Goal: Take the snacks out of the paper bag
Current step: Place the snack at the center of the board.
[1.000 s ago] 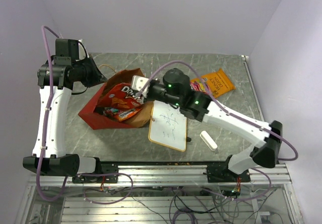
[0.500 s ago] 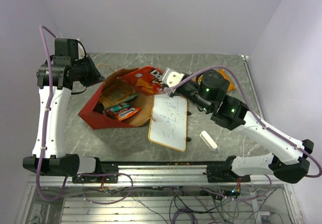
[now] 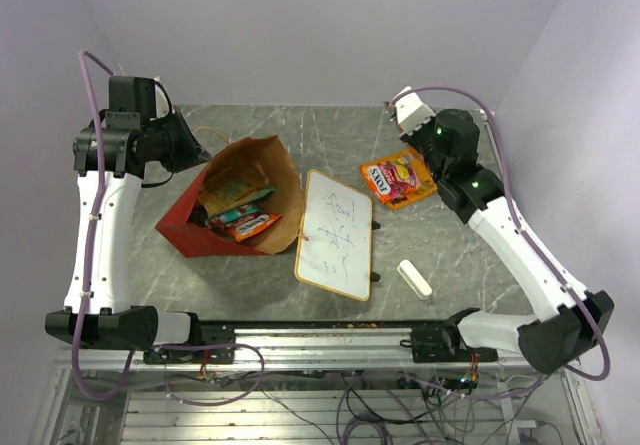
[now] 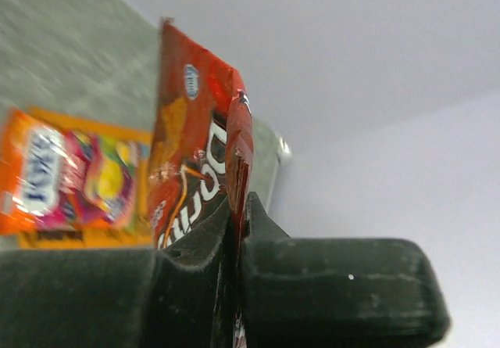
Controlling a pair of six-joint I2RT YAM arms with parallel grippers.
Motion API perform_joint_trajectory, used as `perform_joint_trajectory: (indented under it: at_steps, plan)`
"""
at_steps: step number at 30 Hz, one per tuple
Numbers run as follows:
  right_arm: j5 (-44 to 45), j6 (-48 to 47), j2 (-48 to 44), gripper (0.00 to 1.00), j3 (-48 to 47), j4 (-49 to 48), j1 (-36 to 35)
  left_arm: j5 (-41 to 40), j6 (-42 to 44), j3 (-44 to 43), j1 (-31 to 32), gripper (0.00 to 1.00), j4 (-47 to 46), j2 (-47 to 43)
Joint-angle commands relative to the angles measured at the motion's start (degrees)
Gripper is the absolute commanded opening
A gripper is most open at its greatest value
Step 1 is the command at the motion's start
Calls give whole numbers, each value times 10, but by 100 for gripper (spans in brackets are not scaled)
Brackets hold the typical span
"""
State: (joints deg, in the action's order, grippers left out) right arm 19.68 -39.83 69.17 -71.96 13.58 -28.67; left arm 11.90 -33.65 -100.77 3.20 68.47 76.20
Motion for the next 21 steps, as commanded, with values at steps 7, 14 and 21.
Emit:
perform_joint_trajectory:
  at_steps: [7,14,21]
  plan:
    - [47,-37,68,0,35,-22,204,52,15,5,0,7,-3,-2]
    - [65,-73,141,0,36,-54,242,65,13,18,0,7,-8,-10]
    - [65,-101,192,0,-8,-32,245,62,19,16,1,7,-5,-9]
